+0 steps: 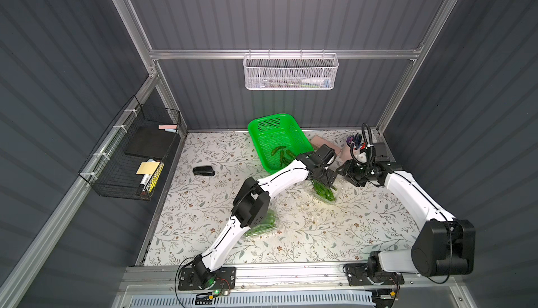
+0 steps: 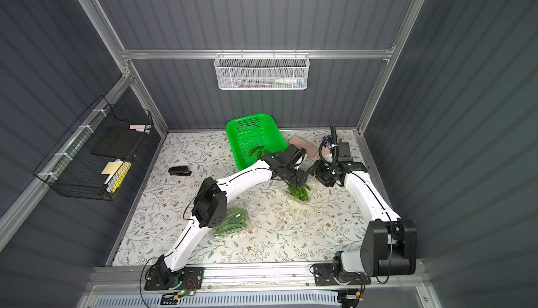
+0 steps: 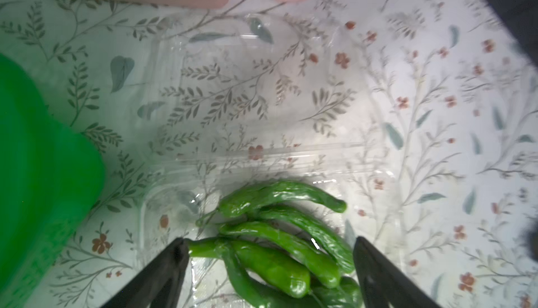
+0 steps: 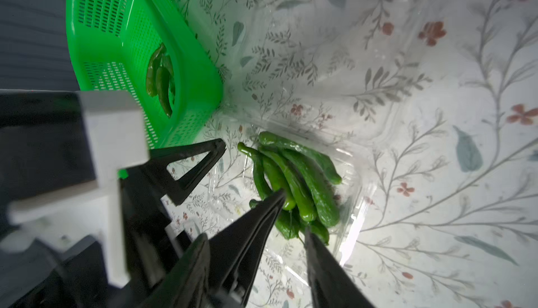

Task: Take small green peppers out of containers
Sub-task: Move the packing box to the center of the board, then pick up the green pepper from the packing box.

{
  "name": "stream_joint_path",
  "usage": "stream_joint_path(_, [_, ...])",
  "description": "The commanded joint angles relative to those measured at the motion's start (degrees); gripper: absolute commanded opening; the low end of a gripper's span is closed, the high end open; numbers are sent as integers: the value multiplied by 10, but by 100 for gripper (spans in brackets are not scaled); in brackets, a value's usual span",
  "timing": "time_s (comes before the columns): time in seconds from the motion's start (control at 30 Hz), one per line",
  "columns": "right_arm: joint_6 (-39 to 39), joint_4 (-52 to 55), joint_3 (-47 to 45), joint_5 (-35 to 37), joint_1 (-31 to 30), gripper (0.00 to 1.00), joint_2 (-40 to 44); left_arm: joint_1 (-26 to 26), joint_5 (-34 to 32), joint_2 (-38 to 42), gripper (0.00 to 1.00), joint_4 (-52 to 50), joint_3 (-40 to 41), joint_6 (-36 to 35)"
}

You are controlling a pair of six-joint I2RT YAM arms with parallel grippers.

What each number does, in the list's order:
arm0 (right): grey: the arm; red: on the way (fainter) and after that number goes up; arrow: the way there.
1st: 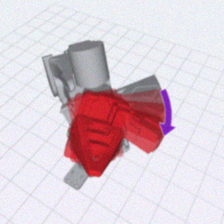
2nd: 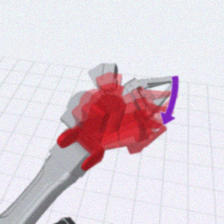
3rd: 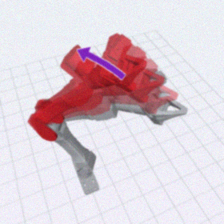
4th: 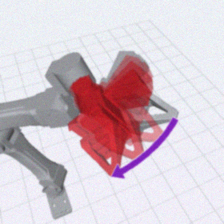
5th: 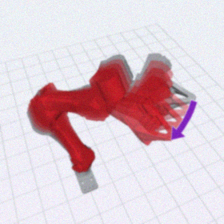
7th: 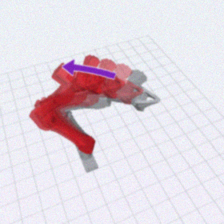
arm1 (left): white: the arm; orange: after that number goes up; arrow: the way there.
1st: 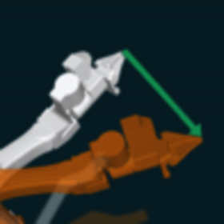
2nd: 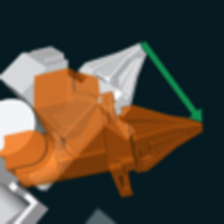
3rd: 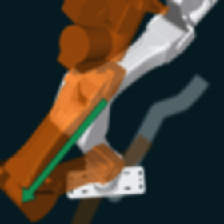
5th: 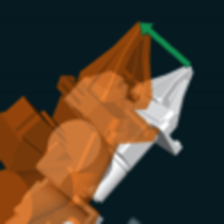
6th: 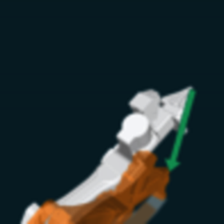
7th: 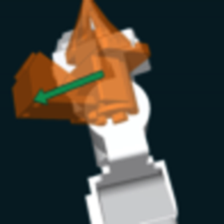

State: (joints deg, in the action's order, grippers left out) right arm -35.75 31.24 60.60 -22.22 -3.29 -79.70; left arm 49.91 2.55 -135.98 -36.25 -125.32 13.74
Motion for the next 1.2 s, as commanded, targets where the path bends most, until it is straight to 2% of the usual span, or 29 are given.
stream_joint_path(0.0, [22, 41, -6, 3, -30, 54, -43, -9, 17, 78, 93, 132, 31, 27])
stream_joint_path(0.1, [38, 51, 8, 12, -52, 54, -79, -29, -7, 130, 96, 188, 98, 68])
stream_joint_path(0.27, [62, 63, 24, 25, -86, 53, -131, -99, -45, 214, 98, 265, 216, 178])
stream_joint_path(0.37, [76, 67, 34, 30, -105, 51, -154, -129, -57, 242, 99, 289, 258, 204])
stream_joint_path(0.5, [84, 69, 45, 36, -125, 50, -175, -137, -70, 245, 99, 276, 254, 191])
stream_joint_path(0.67, [94, 73, 57, 80, -143, 49, -205, -140, -66, 238, 99, 261, 248, 184])
stream_joint_path(0.9, [98, 70, 78, 115, -164, 41, -251, -143, -58, 232, 99, 263, 245, 185])
stream_joint_path(1.07, [92, 69, 87, 123, -167, 22, -252, -146, -53, 230, 99, 259, 245, 184])
stream_joint_path(1.17, [95, 80, 97, 130, -167, 13, -233, -147, -51, 231, 99, 261, 249, 185])
